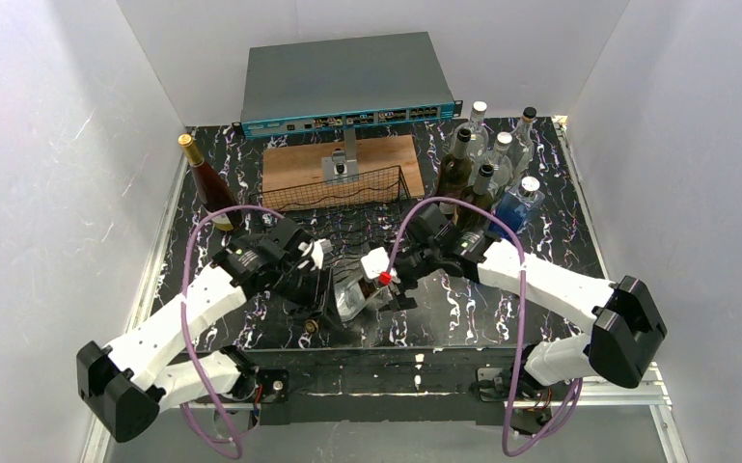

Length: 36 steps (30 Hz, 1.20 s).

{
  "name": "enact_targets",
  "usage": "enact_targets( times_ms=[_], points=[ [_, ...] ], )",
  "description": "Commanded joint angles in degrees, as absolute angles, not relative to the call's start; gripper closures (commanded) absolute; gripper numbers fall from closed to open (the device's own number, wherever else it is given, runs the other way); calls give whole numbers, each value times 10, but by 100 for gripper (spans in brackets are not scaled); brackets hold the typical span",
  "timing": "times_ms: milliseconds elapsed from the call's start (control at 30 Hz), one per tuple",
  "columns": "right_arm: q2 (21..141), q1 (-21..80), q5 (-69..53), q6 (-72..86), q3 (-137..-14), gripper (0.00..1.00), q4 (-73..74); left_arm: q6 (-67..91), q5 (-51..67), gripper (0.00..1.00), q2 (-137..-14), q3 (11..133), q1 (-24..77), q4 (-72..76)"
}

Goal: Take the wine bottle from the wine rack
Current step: Pick up the wine bottle from the wine rack.

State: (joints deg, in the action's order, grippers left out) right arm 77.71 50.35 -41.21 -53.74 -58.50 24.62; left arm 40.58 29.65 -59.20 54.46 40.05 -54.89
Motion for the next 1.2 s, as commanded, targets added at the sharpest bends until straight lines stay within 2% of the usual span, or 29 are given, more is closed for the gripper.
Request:
enact_targets(
  times_ms=[0,400,500,633,667,733,767,800,900,1033,1167],
  points=[
    [776,525,-383,-477,-569,2,153,433,366,100,-610,600,409,-453],
    [769,542,-383,-473,-487,3,66,493,447,100,-649,597,410,-362],
    [765,542,-396,-488,-478,13,70,501,459,100,-655,597,410,-352],
    [760,542,-426,-527,-475,36,99,511,460,100,-658,597,410,-347],
    [760,542,-432,-531,-474,42,104,513,459,95,-659,597,410,-346],
    [759,541,-440,-539,-471,56,110,514,454,75,-657,599,410,-345],
    [759,540,-442,-541,-471,63,113,515,451,68,-654,599,410,-342],
    [759,540,-445,-541,-472,68,115,517,445,54,-651,597,409,-338],
    [760,536,-456,-541,-474,78,122,524,430,32,-636,584,409,-318],
    [760,529,-475,-538,-472,83,127,527,404,12,-611,560,409,-284],
    [761,519,-495,-524,-473,85,123,524,378,7,-583,532,409,-252]
  ],
)
